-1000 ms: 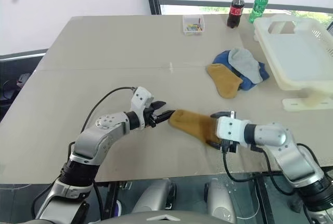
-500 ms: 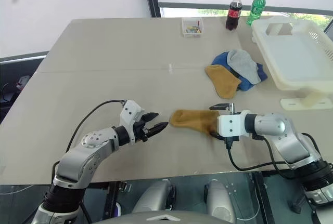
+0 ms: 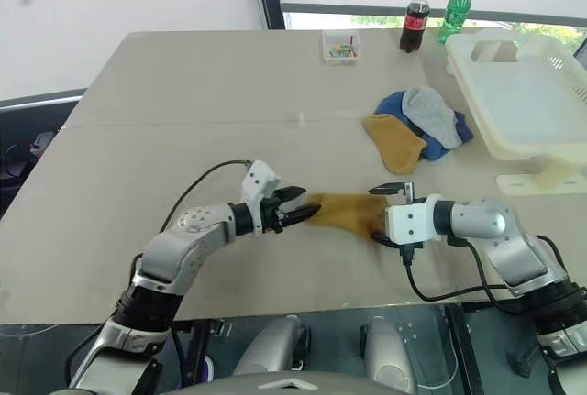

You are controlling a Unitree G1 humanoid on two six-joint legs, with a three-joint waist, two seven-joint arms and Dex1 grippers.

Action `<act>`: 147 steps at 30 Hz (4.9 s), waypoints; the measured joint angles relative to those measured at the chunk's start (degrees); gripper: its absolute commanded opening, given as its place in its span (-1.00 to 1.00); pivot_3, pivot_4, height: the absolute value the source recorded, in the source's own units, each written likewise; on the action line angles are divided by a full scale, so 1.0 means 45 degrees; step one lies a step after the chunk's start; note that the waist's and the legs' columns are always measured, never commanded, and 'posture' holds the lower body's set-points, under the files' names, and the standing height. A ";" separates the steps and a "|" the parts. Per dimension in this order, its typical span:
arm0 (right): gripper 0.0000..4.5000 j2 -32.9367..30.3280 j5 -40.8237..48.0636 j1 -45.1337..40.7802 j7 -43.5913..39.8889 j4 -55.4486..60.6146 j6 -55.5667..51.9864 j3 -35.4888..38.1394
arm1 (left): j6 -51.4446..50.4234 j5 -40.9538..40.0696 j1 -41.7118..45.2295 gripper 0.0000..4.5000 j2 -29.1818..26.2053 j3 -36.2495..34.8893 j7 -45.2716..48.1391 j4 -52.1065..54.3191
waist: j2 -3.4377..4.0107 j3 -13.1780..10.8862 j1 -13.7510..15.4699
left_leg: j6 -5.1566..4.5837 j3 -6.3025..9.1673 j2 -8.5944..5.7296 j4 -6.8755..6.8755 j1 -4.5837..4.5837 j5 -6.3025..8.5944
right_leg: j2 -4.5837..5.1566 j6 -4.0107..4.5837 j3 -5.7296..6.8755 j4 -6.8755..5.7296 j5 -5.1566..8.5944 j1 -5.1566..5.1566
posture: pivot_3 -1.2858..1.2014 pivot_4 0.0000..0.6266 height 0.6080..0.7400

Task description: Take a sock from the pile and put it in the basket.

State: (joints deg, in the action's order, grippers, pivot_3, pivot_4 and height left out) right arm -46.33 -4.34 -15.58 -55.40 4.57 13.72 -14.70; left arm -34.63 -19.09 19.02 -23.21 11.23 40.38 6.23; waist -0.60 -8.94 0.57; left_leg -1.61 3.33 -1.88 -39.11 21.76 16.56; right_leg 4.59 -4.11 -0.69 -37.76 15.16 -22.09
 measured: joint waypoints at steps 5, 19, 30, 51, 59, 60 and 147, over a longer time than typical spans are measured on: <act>0.98 0.0017 0.0006 0.0254 0.0279 0.0273 -0.0249 0.0047 | 0.0001 0.0322 -0.0020 0.38 -0.0385 0.0212 0.0224 0.0170 | 0.0004 0.0004 -0.0024 | -0.0002 0.0000 0.0002 0.0000 -0.0003 0.0002 | -0.0001 0.0000 -0.0007 -0.0002 0.0000 0.0001 | 0.03 -0.52 1.00; 0.98 0.0229 0.1234 0.0676 0.0426 0.0907 -0.2034 0.0833 | -0.1441 -0.1490 -0.1535 0.38 -0.0027 -0.1427 -0.0240 0.2190 | 0.0013 -0.0018 0.0017 | 0.0000 0.0016 0.0004 0.0008 0.0054 0.0001 | 0.0012 0.0001 -0.0036 0.0010 0.0000 -0.0045 | 0.03 -0.52 1.00; 1.00 0.2046 0.3191 -0.0500 0.3827 0.2766 -1.0069 0.2676 | 0.0080 -0.2169 -0.1159 0.82 -0.0314 -0.2421 0.0541 0.2649 | 0.0016 -0.0017 0.0028 | 0.0005 0.0022 -0.0018 0.0004 0.0177 -0.0003 | 0.0062 0.0002 -0.0019 0.0003 -0.0001 -0.0168 | 0.03 -0.52 1.00; -0.97 0.3373 0.0803 -0.2476 0.5183 -0.1812 -0.8932 0.1263 | 0.1144 -0.1623 -0.0504 1.00 -0.0277 -0.2495 -0.0418 0.2116 | 0.0018 -0.0016 -0.0207 | 0.0002 -0.0018 -0.0031 -0.0017 0.0227 -0.0007 | 0.0015 -0.0001 -0.0014 -0.0046 -0.0002 -0.0247 | 0.03 -0.52 1.00; -0.97 0.5544 0.2819 -0.3824 0.5027 -0.1096 -1.1250 0.1990 | 0.1166 -0.1546 -0.0555 1.00 -0.0192 -0.2740 -0.0818 0.1882 | 0.0028 -0.0022 -0.0319 | 0.0004 -0.0018 -0.0016 -0.0011 0.0236 -0.0007 | -0.0006 -0.0001 -0.0036 -0.0058 -0.0003 -0.0275 | 0.03 -0.52 1.00; -0.97 0.6027 0.3027 -0.4161 0.5195 -0.1094 -1.1610 0.2053 | 0.1167 -0.1543 -0.0547 1.00 -0.0194 -0.2883 -0.0893 0.1789 | 0.0029 -0.0022 -0.0318 | 0.0005 -0.0019 -0.0017 -0.0011 0.0235 -0.0007 | -0.0005 -0.0001 -0.0039 -0.0061 -0.0003 -0.0276 | 0.03 -0.52 1.00; 0.00 0.3862 0.1337 -0.5432 0.1140 -0.5809 -0.6441 0.1908 | -0.0483 -0.0417 0.2934 1.00 0.0757 -0.2509 -0.2261 -0.2688 | 0.0030 -0.0029 -0.0620 | 0.0036 -0.0018 -0.0025 -0.0022 0.0254 -0.0025 | -0.0012 0.0000 -0.0084 -0.0130 -0.0004 -0.0334 | 0.03 -0.52 1.00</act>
State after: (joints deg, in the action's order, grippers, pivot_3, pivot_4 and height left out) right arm -28.95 1.67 -40.02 -50.27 -21.57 -15.27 -6.12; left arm -36.80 -20.96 32.22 -19.80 -0.06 30.20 -5.86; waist -0.47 -9.07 -2.22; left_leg -1.44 3.25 -1.99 -39.21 22.90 16.44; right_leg 4.54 -4.11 -1.07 -38.35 15.15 -23.59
